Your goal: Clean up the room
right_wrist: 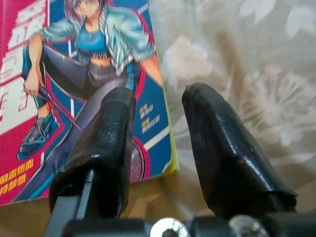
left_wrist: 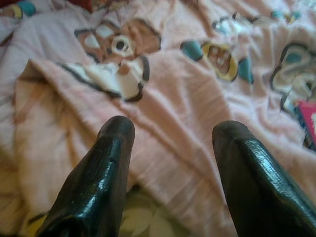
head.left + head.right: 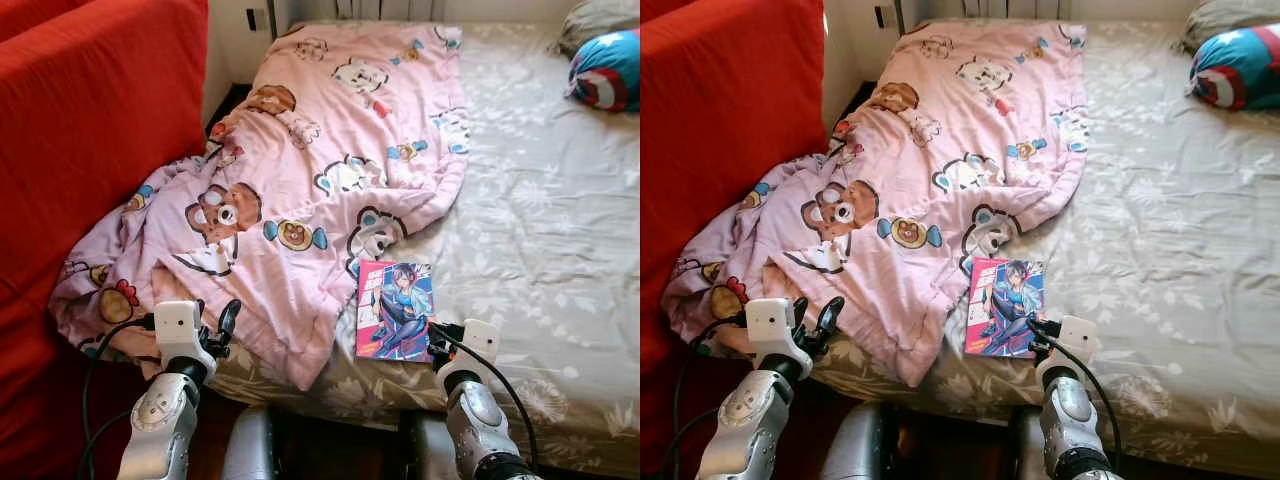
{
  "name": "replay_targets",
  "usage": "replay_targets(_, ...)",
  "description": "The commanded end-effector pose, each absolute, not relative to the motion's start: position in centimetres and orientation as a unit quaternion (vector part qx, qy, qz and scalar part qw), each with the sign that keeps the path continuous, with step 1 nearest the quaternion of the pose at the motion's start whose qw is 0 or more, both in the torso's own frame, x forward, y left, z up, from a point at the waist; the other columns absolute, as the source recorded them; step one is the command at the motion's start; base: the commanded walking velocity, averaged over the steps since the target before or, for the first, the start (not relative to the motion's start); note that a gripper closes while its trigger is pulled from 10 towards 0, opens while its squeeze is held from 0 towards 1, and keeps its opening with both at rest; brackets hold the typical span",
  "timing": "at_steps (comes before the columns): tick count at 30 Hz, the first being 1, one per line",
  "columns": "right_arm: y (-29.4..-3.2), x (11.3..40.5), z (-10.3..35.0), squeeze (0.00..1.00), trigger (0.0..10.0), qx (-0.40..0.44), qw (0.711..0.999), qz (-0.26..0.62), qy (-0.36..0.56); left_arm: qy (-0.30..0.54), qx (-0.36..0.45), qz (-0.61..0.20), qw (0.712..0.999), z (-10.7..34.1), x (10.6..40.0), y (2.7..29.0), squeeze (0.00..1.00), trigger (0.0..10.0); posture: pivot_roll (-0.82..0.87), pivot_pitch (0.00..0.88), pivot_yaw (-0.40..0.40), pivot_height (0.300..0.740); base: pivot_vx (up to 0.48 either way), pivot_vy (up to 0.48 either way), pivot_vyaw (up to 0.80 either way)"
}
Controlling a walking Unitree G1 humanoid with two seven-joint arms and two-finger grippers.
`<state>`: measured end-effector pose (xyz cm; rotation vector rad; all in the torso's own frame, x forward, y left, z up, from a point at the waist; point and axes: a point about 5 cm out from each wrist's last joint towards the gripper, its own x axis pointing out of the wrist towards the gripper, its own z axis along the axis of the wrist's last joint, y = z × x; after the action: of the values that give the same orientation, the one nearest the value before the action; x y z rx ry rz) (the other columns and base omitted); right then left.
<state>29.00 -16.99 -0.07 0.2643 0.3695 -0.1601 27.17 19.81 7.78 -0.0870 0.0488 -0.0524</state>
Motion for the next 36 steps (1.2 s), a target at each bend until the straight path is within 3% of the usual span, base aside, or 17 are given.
replay_targets(1, -16.5, 28.8, -0.5, 0.0, 10.0, 0.148, 0.966, -0.078, 0.196, 0.037, -0.032, -0.022, 0.999, 7.6, 26.5, 20.6, 0.0, 10.0, 0.1, 0.244, 0.105, 0.602, 0.0, 0.0, 0.0)
replay_targets(9, -16.6, 28.8, -0.5, 0.0, 10.0, 0.159, 0.965, -0.075, 0.197, 0.052, -0.021, -0.019, 0.998, 7.7, 25.4, 21.4, 0.0, 10.0, 0.12, 0.269, 0.13, 0.602, 0.0, 0.0, 0.0)
replay_targets(10, -16.7, 28.9, -0.4, 0.06, 10.0, 0.166, 0.964, -0.074, 0.192, 0.055, -0.019, -0.019, 0.998, 7.7, 25.2, 21.5, 0.0, 10.0, 0.12, 0.271, 0.132, 0.602, 0.0, 0.0, 0.0)
replay_targets(11, -16.7, 28.9, -0.4, 0.06, 10.0, 0.166, 0.964, -0.074, 0.192, 0.055, -0.019, -0.019, 0.998, 7.7, 25.2, 21.5, 0.0, 10.0, 0.12, 0.271, 0.132, 0.602, 0.0, 0.0, 0.0)
replay_targets(12, -16.7, 28.9, -0.4, 1.0, 10.0, 0.168, 0.965, -0.074, 0.19, 0.057, -0.019, -0.019, 0.998, 7.7, 25.1, 21.5, 0.0, 10.0, 0.12, 0.274, 0.135, 0.602, 0.0, 0.0, 0.0)
replay_targets(14, -16.9, 28.9, -0.3, 1.0, 10.0, 0.169, 0.965, -0.076, 0.187, 0.059, -0.017, -0.019, 0.998, 7.7, 24.9, 21.6, 0.0, 10.0, 0.13, 0.277, 0.138, 0.602, 0.0, 0.0, 0.0)
replay_targets(15, -17.0, 28.9, -0.3, 0.8, 10.0, 0.17, 0.965, -0.078, 0.185, 0.06, -0.017, -0.019, 0.998, 7.7, 24.8, 21.7, 0.0, 10.0, 0.13, 0.279, 0.14, 0.602, 0.0, 0.0, 0.0)
replay_targets(16, -17.1, 28.9, -0.3, 0.0, 10.0, 0.171, 0.965, -0.08, 0.184, 0.061, -0.015, -0.019, 0.998, 7.7, 24.8, 21.7, 0.0, 10.0, 0.13, 0.281, 0.142, 0.602, 0.0, 0.0, 0.0)
replay_targets(26, -16.4, 28.2, -1.2, 0.0, 10.0, 0.223, 0.952, -0.057, 0.2, 0.063, 0.003, -0.029, 0.998, 8.4, 24.8, 21.6, 0.0, 10.0, 0.14, 0.284, 0.154, 0.602, 0.0, 0.0, 0.0)
replay_targets(29, -16.3, 27.9, -1.5, 0.0, 10.0, 0.286, 0.935, -0.063, 0.202, 0.063, 0.0, -0.028, 0.998, 8.4, 24.7, 21.7, 0.0, 10.0, 0.14, 0.285, 0.156, 0.602, 0.0, 0.0, 0.0)
replay_targets(32, -16.3, 26.9, -2.6, 0.0, 10.0, 0.37, 0.899, -0.074, 0.221, 0.069, 0.002, -0.027, 0.997, 8.3, 24.7, 21.7, 0.0, 10.0, 0.15, 0.286, 0.159, 0.602, 0.0, 0.0, 0.0)
replay_targets(36, -16.3, 26.4, -3.1, 0.0, 10.0, 0.409, 0.881, -0.08, 0.225, 0.07, 0.003, -0.027, 0.997, 8.4, 24.7, 21.7, 0.0, 10.0, 0.15, 0.285, 0.163, 0.602, 0.0, 0.0, 0.0)
